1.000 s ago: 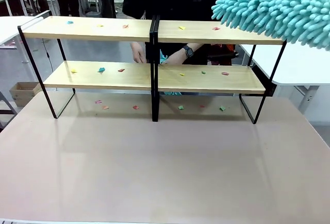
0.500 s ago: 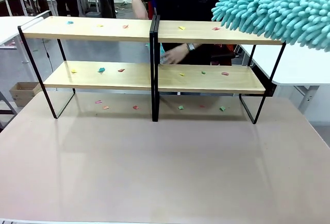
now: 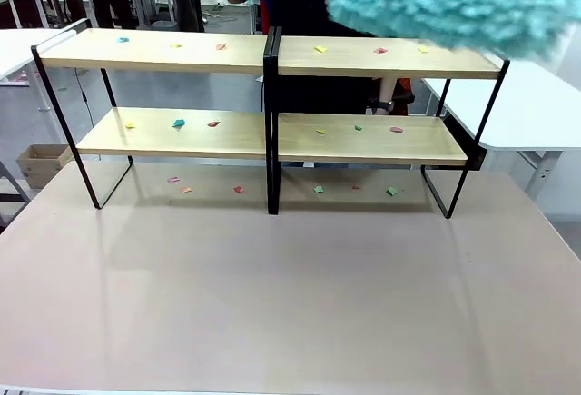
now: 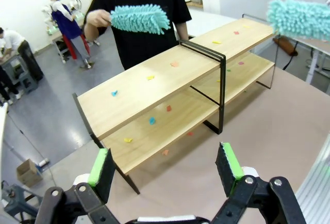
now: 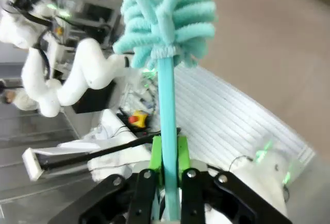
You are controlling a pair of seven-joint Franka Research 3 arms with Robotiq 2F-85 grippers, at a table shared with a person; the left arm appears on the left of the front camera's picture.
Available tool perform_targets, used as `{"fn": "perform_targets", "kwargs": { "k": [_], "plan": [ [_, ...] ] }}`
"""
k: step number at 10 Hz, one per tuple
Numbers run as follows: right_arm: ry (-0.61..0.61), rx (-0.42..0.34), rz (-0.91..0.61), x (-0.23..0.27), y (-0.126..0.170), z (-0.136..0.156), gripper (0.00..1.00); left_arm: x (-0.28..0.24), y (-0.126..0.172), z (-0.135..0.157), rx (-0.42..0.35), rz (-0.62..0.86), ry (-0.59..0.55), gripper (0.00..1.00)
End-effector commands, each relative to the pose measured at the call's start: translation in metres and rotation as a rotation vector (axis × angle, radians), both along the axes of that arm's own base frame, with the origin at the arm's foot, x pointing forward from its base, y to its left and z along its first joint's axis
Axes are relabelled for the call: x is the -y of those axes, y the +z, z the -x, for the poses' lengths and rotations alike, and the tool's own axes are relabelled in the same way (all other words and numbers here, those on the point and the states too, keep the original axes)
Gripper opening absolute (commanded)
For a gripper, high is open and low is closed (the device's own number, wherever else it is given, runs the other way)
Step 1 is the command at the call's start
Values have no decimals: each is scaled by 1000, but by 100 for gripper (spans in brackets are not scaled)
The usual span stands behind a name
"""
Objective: Clean the shelves.
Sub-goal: Clean a randomly selected level of the Shelf with the Duster.
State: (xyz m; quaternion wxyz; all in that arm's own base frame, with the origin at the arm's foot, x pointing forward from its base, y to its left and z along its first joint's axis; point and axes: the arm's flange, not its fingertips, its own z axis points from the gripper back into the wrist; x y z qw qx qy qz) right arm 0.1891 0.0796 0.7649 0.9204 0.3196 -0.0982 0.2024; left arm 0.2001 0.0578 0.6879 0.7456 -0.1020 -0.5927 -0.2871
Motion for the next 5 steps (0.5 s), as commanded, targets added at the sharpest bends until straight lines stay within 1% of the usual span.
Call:
{"fn": "perform_targets", "kwargs": {
  "k": [1, 2, 3, 4, 5],
  "plan": [
    [37, 118, 139, -47, 41, -30, 13, -1, 0, 0, 5, 0, 4, 100],
    [18, 134, 179, -42, 48, -23, 13, -1, 0, 0, 5, 0, 4, 100],
    [120, 94, -14, 17, 52, 6, 13, -1, 0, 0, 5, 0, 4, 100],
    [164, 75, -161, 76, 39, 50, 13, -1, 0, 0, 5, 0, 4, 100],
    [119, -28, -202, 123, 15, 102, 13, -1, 0, 0, 5, 0, 4, 100]
  ]
}}
